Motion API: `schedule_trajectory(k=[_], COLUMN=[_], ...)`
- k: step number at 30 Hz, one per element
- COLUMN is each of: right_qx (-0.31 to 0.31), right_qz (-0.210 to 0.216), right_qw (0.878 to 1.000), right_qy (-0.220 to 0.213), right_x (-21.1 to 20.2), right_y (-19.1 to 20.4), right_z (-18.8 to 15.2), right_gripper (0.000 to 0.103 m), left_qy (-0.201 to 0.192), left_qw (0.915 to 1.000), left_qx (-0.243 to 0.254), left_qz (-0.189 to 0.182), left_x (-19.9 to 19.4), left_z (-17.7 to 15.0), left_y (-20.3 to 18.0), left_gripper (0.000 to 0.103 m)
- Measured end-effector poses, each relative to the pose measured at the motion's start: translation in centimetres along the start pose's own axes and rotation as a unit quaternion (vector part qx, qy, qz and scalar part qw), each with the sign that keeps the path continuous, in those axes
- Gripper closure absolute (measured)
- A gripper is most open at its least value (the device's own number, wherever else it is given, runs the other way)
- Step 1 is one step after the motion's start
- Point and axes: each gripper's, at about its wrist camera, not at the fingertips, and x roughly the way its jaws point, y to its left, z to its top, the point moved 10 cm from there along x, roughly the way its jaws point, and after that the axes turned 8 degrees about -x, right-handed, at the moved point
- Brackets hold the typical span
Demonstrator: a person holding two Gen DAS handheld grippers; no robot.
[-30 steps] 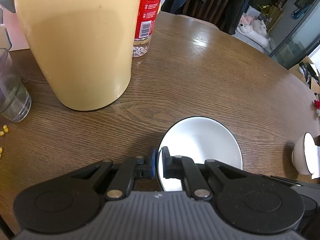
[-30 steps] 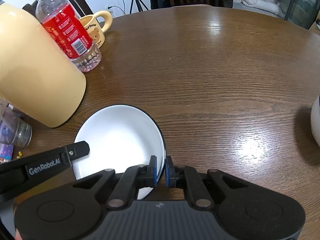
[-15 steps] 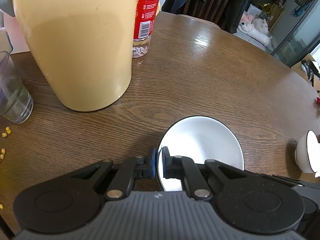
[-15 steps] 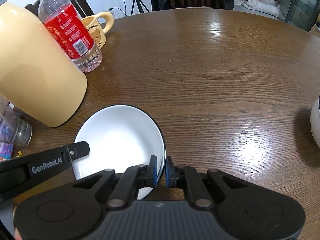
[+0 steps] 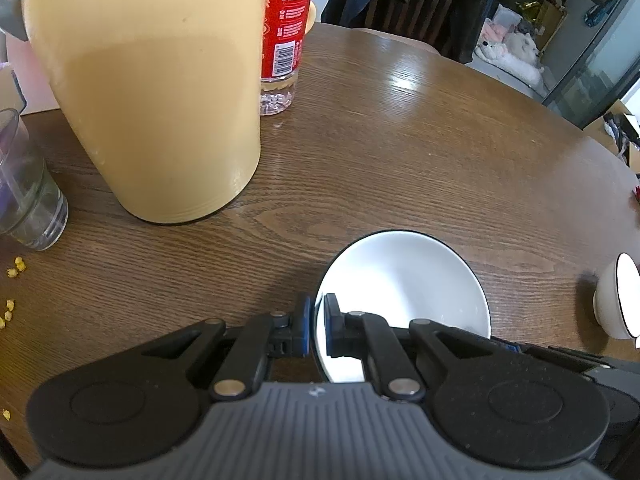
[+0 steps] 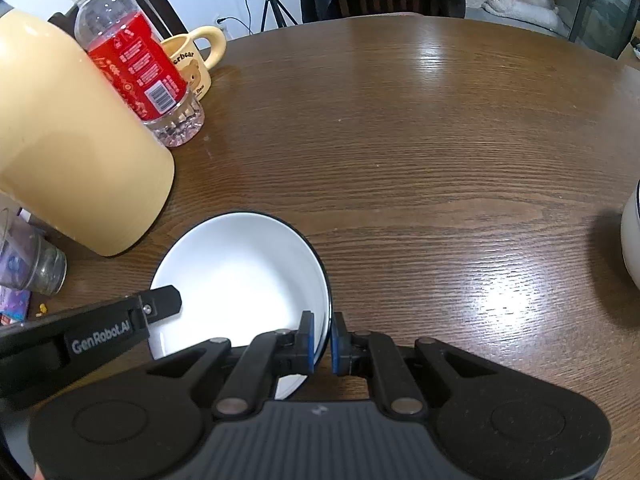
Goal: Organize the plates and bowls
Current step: 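Lift the white bowl off the table with both grippers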
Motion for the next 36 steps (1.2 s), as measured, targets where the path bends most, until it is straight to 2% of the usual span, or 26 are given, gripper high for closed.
schedule_trajectory(k=[36], right_qx=[0.003], right_qz=[0.013], right_qw=[0.999], right_qy=[-0.03], right_x=[-4.4], right_y=[-1.0], right_z=[-1.4], right_gripper=[0.095], left_qy=[-0.034], left_qw=[0.9993], left_qx=[0.018], left_qz=[0.004], left_x=[-4.1], left_z=[-1.7], left_y=[-1.9], left_gripper=[0.096])
